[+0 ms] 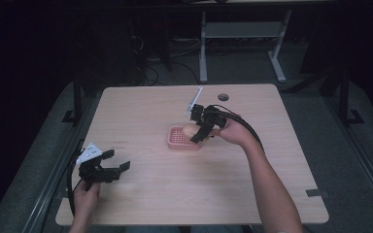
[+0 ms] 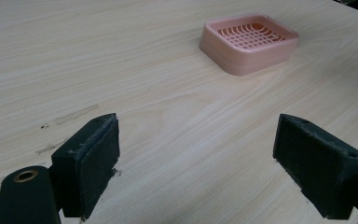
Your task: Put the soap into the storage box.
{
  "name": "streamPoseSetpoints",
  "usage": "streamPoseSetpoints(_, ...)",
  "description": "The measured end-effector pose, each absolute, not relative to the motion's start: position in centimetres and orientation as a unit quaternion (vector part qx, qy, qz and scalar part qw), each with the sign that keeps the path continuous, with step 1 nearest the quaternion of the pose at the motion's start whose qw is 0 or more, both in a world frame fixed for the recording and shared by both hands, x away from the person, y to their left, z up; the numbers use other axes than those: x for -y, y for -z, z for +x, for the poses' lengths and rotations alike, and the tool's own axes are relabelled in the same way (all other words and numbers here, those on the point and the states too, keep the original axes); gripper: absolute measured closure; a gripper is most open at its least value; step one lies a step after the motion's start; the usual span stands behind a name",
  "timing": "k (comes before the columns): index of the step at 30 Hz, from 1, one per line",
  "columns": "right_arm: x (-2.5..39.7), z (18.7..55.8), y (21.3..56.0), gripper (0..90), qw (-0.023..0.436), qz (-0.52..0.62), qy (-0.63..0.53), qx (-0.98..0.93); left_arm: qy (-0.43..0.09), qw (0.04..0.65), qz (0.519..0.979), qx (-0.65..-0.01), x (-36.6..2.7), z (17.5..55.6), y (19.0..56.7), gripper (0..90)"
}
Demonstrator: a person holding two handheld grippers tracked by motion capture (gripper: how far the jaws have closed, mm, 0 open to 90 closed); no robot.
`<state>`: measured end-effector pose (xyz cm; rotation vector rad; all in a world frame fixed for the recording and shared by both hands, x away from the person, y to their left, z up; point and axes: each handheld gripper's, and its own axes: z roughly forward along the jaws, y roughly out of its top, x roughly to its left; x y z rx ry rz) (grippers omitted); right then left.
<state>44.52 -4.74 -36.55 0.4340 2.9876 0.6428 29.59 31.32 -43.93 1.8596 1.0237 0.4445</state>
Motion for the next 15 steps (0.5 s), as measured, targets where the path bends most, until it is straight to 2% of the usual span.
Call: streamPoseSetpoints(15, 3.2, 45.9, 35.8, 31.9, 0.031, 0.135, -0.2, -0.97, -0.182, 0.468, 0.758, -0.417, -31.3, 29.6, 43.9, 14.2)
